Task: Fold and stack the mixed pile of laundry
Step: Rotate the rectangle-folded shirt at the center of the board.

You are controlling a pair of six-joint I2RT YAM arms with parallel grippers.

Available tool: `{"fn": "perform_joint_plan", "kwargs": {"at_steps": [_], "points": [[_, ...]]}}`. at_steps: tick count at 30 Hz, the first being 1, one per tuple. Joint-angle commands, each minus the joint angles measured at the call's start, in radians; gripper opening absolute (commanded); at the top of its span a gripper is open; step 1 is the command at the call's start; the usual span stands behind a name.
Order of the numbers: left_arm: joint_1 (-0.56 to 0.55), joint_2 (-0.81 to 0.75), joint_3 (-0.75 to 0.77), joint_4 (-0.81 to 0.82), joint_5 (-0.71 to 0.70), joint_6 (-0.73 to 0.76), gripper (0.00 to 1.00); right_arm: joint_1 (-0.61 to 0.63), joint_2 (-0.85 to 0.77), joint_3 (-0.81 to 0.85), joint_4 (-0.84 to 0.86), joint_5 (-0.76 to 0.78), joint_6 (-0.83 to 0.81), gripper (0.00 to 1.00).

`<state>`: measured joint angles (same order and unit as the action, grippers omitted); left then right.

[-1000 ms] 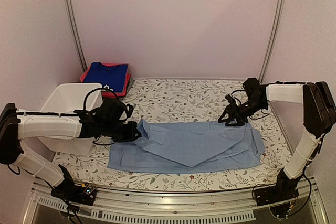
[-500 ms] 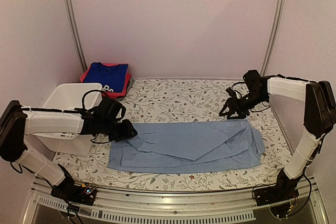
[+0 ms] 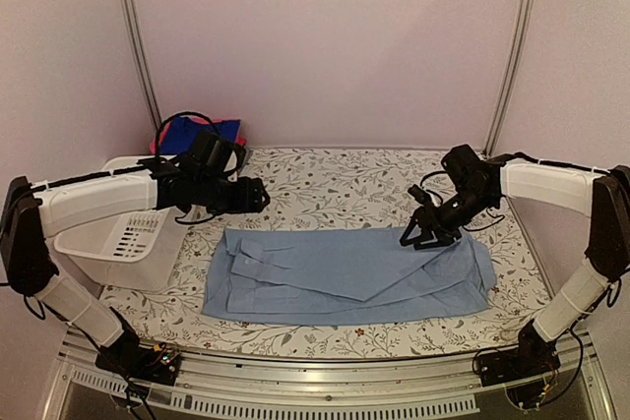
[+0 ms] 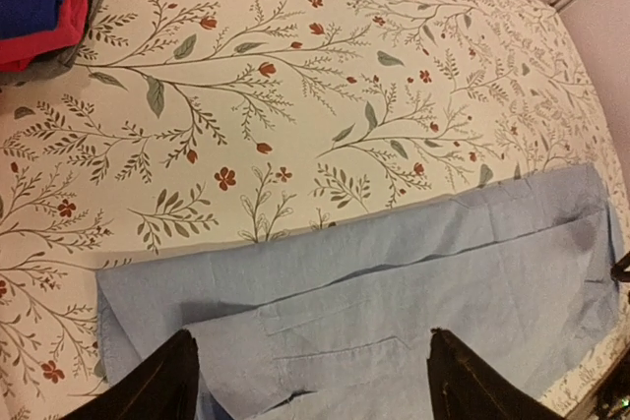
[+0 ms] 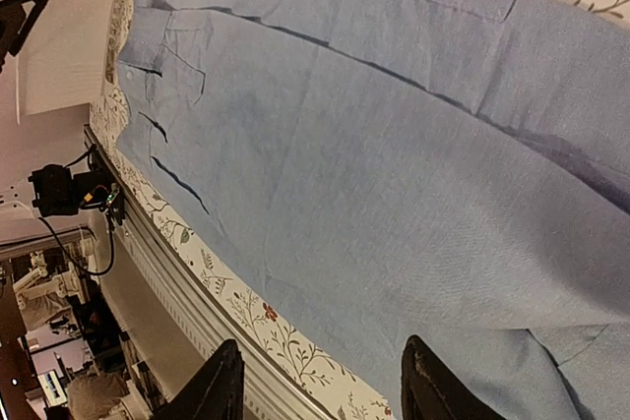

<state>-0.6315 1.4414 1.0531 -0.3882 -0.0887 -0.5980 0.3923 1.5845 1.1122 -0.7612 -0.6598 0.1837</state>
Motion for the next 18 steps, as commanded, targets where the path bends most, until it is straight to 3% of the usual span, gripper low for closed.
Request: {"fn": "perform_joint_plan", "kwargs": {"at_steps": [1,5,8,11,15,18], "points": [[-0.024,0.128,0.051,-0.062,0.051,0.110,0.80,0.016,0.026,-0.084,0.051,0.035,0.077,0.52],[-0.024,0.163,0.103,-0.047,0.069,0.123,0.86,0.016,0.104,-0.140,0.076,0.124,0.075,0.51],[-0.023,0.155,0.113,-0.040,0.045,0.123,0.99,0.005,0.194,-0.110,0.082,0.198,0.062,0.51],[-0.019,0.112,0.089,-0.022,0.006,0.115,1.00,-0.038,0.289,-0.033,0.080,0.235,0.040,0.50],[0.000,0.015,0.009,0.053,-0.018,0.085,1.00,-0.092,0.443,0.181,0.047,0.308,-0.008,0.48],[0.025,-0.022,-0.029,0.084,-0.016,0.059,1.00,-0.092,0.628,0.520,-0.054,0.363,-0.051,0.46]]}}
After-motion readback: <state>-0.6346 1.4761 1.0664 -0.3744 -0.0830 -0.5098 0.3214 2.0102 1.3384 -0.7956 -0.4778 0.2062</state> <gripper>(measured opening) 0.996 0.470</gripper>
